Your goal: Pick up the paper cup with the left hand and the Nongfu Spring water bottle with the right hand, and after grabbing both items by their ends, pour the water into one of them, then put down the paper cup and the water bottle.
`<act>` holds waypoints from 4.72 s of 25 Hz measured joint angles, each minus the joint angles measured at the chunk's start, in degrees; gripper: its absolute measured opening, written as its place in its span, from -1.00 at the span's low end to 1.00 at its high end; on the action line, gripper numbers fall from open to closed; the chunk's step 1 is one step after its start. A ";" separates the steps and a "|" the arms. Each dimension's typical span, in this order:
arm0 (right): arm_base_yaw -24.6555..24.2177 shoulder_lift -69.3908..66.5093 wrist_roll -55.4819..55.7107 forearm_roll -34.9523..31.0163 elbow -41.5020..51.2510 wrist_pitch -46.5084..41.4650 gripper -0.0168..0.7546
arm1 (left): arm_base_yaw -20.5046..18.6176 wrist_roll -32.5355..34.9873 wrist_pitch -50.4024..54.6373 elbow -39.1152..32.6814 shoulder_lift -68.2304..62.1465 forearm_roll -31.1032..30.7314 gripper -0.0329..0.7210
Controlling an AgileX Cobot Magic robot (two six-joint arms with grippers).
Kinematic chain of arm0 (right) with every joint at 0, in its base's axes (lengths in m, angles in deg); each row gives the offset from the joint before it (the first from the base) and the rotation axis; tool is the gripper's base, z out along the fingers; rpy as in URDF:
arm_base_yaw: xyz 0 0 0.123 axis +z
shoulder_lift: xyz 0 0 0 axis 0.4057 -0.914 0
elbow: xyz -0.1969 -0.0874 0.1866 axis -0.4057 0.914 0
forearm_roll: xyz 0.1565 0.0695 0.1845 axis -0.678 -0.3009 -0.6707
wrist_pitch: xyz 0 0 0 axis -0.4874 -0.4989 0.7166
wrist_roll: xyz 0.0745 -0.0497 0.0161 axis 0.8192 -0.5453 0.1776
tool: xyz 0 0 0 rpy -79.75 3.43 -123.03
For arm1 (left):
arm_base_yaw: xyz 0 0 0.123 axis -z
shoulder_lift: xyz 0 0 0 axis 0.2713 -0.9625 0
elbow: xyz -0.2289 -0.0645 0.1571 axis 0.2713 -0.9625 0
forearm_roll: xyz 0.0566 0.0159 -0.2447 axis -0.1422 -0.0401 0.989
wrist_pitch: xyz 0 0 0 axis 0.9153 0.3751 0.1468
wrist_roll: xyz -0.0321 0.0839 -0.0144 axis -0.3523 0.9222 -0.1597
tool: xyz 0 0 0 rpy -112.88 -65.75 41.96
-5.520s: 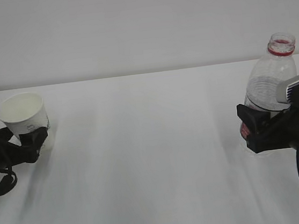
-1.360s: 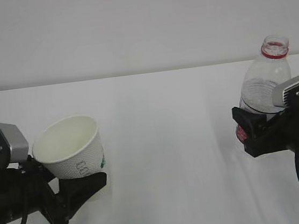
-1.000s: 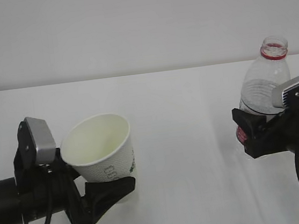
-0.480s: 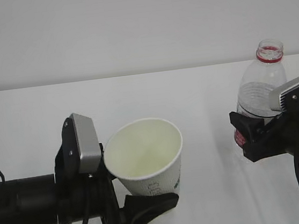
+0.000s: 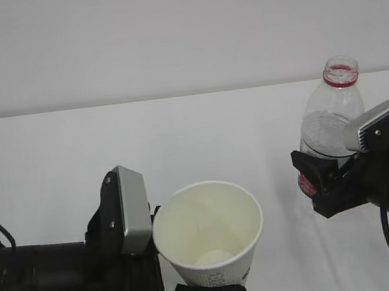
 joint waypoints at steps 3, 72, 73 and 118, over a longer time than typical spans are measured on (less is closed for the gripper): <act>0.00 0.00 0.00 0.41 0.00 0.00 0.37 | 0.00 2.27 1.51 0.00 0.00 -0.22 0.59; 0.00 -0.89 -28.05 32.98 -20.05 -5.43 0.37 | 0.35 3.35 -0.19 0.00 0.00 -0.76 0.54; 0.00 -0.89 -28.73 32.98 -20.05 -5.43 0.37 | 0.35 3.35 -0.19 0.00 0.00 -0.76 0.54; 0.00 -0.89 -48.42 21.04 -23.58 -4.15 0.37 | 0.35 7.24 -0.71 0.00 0.00 19.54 0.47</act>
